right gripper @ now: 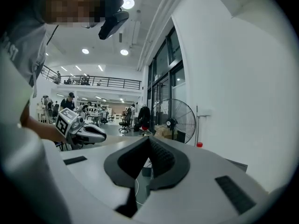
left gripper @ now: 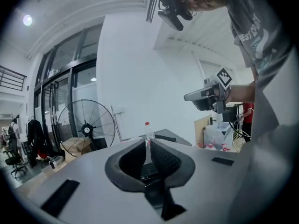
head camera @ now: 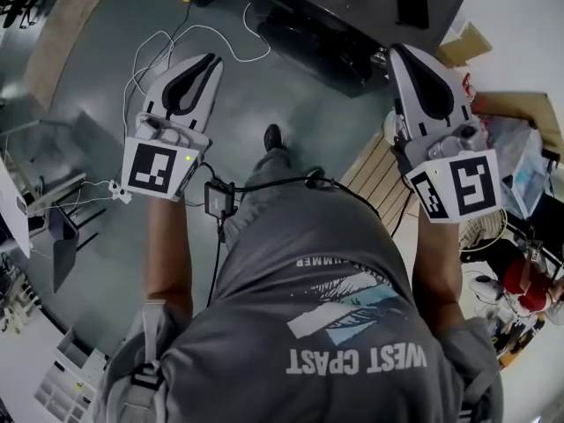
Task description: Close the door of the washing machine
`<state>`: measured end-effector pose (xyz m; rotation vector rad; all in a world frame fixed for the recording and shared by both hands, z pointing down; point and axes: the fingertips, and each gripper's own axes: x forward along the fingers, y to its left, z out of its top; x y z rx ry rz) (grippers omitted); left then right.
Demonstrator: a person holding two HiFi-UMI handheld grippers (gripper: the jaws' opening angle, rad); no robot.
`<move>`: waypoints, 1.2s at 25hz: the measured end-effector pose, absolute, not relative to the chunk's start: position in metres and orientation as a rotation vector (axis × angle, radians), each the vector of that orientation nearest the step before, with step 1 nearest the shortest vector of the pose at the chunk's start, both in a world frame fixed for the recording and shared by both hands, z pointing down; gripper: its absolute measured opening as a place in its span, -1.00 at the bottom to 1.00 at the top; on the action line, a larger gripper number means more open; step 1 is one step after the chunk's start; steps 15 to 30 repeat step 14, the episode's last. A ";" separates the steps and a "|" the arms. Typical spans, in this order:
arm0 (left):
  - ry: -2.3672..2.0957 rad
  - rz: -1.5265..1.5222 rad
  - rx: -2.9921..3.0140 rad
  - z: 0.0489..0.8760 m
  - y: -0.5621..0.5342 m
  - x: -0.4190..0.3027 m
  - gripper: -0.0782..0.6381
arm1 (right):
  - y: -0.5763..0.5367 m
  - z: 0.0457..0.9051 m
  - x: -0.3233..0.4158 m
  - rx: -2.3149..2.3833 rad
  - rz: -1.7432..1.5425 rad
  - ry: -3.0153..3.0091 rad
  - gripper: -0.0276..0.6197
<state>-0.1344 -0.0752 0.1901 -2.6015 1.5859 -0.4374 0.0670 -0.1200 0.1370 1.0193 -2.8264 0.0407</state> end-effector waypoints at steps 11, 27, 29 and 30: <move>1.575 -0.360 -2.578 0.164 -0.041 -0.124 -0.66 | -0.076 0.116 0.083 1.038 -0.028 -2.840 -0.83; 1.576 -0.359 -2.580 0.163 -0.032 -0.121 -0.66 | -0.066 0.114 0.087 1.040 -0.029 -2.841 -0.83; 1.576 -0.359 -2.580 0.163 -0.032 -0.121 -0.66 | -0.066 0.114 0.087 1.040 -0.029 -2.841 -0.83; 1.576 -0.359 -2.580 0.163 -0.032 -0.121 -0.66 | -0.066 0.114 0.087 1.040 -0.029 -2.841 -0.83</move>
